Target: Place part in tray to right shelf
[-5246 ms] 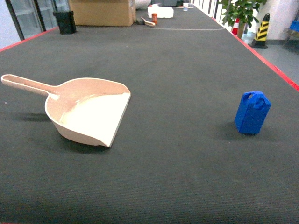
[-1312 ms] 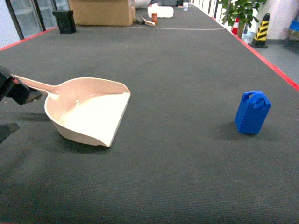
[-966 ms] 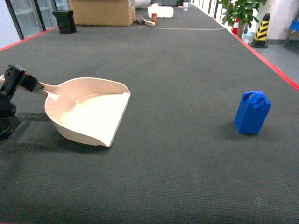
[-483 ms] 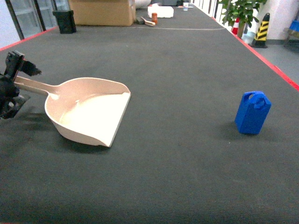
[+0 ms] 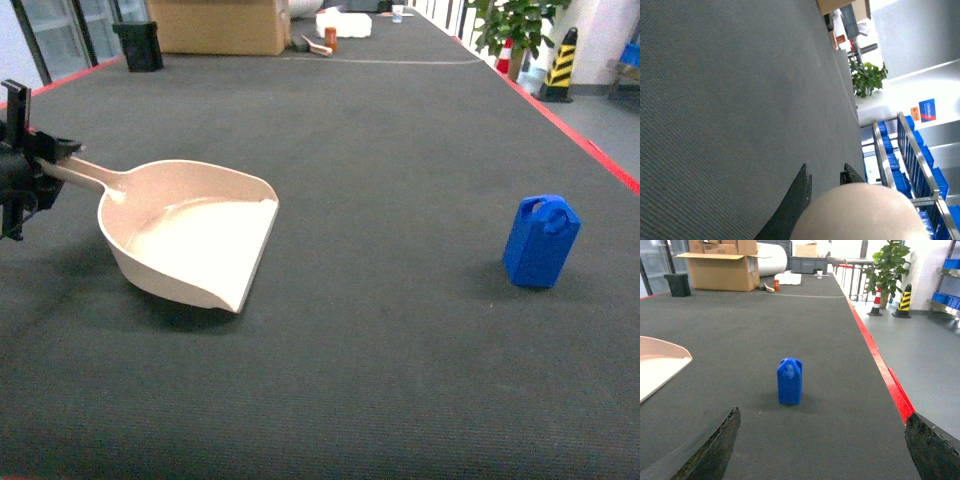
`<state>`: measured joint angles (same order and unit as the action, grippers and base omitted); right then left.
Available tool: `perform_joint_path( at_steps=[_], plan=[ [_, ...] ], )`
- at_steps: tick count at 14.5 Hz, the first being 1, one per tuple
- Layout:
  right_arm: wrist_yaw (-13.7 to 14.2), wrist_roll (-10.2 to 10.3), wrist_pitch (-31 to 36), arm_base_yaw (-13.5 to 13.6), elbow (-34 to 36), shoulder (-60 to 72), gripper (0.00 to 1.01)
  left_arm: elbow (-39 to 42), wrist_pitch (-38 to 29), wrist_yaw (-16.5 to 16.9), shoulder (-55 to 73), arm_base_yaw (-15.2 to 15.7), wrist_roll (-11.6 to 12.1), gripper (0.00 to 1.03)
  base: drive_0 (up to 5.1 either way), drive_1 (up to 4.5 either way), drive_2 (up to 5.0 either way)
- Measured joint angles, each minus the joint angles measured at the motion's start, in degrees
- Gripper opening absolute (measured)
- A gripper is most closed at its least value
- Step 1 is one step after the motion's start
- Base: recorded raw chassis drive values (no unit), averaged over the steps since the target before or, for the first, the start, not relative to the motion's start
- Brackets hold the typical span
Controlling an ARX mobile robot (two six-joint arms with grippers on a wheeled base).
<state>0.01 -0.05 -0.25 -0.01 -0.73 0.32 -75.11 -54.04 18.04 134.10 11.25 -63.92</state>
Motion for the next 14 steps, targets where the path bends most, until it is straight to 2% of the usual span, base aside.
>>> perform_joint_path(
  at_steps=[2,4,7,9,10,12,14],
  plan=[
    [-0.02,0.0,0.0,0.0,0.0,0.0,0.98,5.11,-4.44,0.22,-4.17,-1.77,-0.92,0.14,0.0,0.0,0.0],
    [0.0,0.0,0.0,0.0,0.0,0.0,0.98,9.66,-9.57,1.18,-9.11,-4.72,-3.41,0.14,0.0,0.0,0.0],
    [0.0,0.0,0.0,0.0,0.0,0.0,0.98,17.49,-15.34,0.79,-17.92,-12.2,-6.82,0.14,0.0,0.0,0.0],
    [-0.02,0.0,0.0,0.0,0.0,0.0,0.98,20.04,-17.94,-0.66,-20.0,-18.53,-9.27,0.13,0.0,0.0,0.0],
    [-0.02,0.0,0.0,0.0,0.0,0.0,0.98,20.06,-18.29,-1.57,-19.98,-20.63,-11.06,0.13,0.0,0.0,0.0],
    [-0.02,0.0,0.0,0.0,0.0,0.0,0.98,20.55,-19.56,-4.61,-19.93,-23.3,-14.4,0.13,0.0,0.0,0.0],
    [0.0,0.0,0.0,0.0,0.0,0.0,0.98,22.88,-19.26,-5.86,-19.96,-25.57,-16.37,0.13,0.0,0.0,0.0]
  ],
)
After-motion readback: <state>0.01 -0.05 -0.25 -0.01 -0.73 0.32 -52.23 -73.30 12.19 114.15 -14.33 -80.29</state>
